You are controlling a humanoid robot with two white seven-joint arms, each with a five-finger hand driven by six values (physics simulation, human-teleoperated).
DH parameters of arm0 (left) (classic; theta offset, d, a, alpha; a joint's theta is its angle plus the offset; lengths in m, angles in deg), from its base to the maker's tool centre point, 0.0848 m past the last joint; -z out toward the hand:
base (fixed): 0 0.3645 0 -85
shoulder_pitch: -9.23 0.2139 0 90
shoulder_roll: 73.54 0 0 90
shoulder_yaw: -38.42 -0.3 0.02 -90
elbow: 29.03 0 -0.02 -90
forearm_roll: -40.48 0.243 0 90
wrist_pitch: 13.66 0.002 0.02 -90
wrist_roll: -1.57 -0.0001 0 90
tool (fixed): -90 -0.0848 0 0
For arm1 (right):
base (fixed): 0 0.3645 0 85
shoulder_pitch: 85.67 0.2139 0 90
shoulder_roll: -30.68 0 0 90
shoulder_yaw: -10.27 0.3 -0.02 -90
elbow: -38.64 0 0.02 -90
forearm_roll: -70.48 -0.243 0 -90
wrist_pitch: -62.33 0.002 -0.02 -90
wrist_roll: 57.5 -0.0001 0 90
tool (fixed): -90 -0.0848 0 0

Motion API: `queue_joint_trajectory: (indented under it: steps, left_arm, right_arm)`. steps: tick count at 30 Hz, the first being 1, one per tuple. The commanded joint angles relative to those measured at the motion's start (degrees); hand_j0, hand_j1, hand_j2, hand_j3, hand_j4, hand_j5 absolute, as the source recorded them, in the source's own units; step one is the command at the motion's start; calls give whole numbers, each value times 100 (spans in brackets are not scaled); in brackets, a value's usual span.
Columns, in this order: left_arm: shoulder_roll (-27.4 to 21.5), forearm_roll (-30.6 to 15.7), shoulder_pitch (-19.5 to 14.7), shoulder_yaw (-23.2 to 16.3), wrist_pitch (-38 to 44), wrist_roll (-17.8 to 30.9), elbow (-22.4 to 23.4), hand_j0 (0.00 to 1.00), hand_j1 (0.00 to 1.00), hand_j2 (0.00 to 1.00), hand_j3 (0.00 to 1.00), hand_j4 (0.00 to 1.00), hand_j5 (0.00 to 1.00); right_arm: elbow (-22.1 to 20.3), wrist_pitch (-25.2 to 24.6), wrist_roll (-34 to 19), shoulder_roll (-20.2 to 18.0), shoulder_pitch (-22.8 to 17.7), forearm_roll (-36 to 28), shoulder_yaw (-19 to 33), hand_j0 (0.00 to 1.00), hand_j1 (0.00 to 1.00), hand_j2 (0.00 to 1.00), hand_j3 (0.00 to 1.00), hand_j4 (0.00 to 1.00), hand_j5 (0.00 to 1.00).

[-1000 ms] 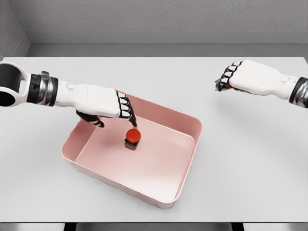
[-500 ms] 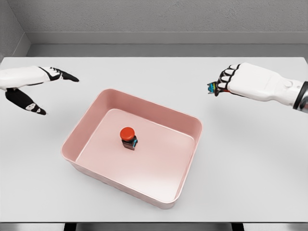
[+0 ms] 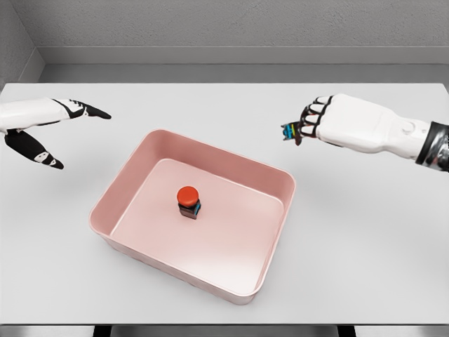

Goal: Put the industrial switch in the basket with both arms

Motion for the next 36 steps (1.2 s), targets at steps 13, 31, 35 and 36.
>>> queue_joint_trajectory:
  steps: [13, 31, 35, 36]
  left_arm:
    - [213, -19, 18, -26, 9, 7, 7, 100, 100, 100, 100, 100, 100]
    - [362, -11, 9, -35, 9, 33, -89, 100, 100, 100, 100, 100, 100]
    - [362, -11, 18, -35, 9, 33, -89, 100, 100, 100, 100, 100, 100]
    - [362, -11, 18, -35, 9, 33, -89, 100, 100, 100, 100, 100, 100]
  right_arm:
    - [-34, -9, 13, 412, -9, -213, -160, 53, 53, 53, 53, 53, 53]
    - [-34, -9, 4, 711, 114, -415, -625, 63, 63, 63, 63, 63, 63]
    - [-34, -9, 13, 737, 132, -415, -792, 65, 65, 65, 65, 65, 65]
    - [-34, -9, 4, 799, 158, -415, -801, 67, 67, 67, 67, 67, 67]
